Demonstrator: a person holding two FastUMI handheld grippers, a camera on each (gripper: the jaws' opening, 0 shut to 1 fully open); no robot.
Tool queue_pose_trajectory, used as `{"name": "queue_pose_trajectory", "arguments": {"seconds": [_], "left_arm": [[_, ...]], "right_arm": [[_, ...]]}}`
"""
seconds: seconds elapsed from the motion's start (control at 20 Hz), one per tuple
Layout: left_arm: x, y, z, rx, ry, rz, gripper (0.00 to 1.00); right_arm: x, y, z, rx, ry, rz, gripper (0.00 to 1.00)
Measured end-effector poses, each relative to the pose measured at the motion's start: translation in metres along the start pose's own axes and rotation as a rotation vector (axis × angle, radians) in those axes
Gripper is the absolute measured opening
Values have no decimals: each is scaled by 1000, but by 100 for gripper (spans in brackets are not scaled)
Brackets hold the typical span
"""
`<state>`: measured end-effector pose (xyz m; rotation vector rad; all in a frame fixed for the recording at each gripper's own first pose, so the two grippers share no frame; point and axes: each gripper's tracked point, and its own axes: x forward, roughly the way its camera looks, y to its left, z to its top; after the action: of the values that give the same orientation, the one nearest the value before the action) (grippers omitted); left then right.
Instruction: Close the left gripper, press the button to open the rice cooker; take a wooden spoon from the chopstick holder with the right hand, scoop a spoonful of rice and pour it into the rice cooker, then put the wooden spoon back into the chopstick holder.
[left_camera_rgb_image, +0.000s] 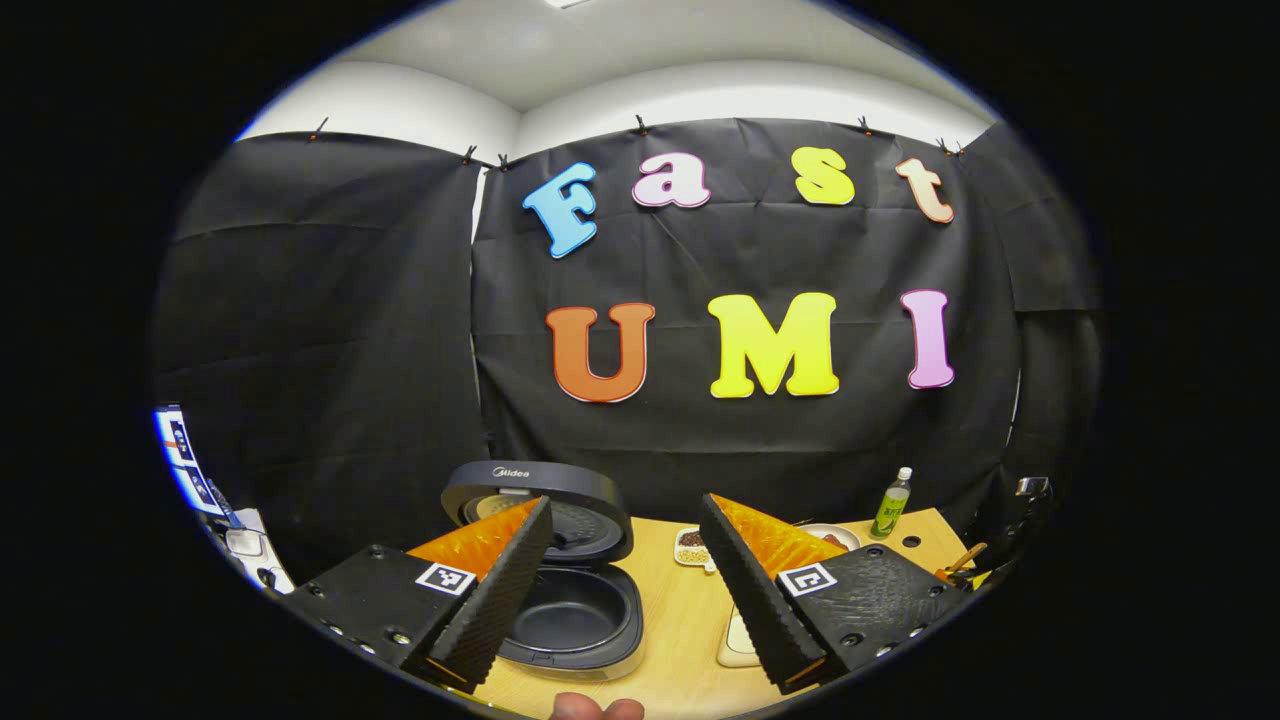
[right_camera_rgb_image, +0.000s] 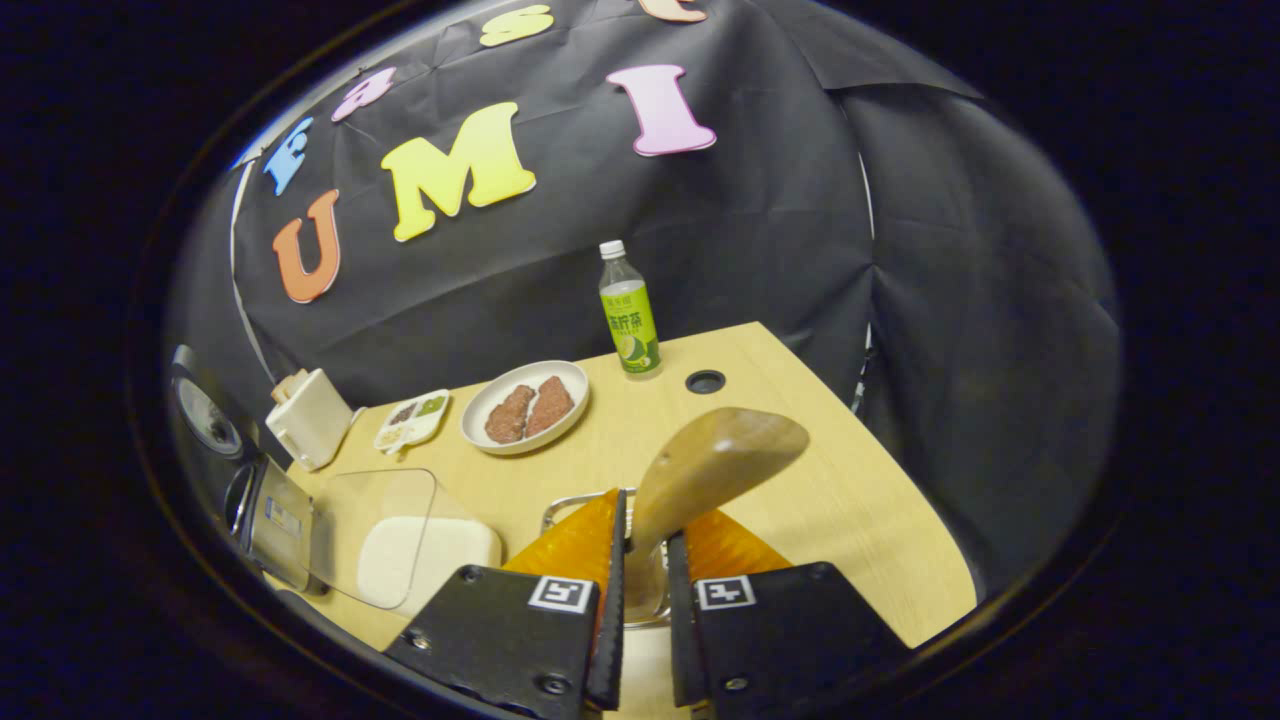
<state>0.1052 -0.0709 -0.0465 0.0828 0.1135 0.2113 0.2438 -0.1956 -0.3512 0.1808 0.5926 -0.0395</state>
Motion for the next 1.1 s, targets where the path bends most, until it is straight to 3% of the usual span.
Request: {"name": "queue_pose_trajectory", "arguments": {"seconds": [0.05,0.2,0.65,1.1], "left_arm": [[1,2,-4,-14,16,6,94],[-2,8,-4,-38,35,22,95],[-19,36,-11,-9,29,-12,95],[-56,89,-19,-9,27,-54,95]], "right_arm": [[2,0,-1,-11,8,-6,17],[0,6,2,-6,30,0,13],[-52,16,56,-66,-55,-66,13],[-147,75,93,-114,-183,-54,13]]}}
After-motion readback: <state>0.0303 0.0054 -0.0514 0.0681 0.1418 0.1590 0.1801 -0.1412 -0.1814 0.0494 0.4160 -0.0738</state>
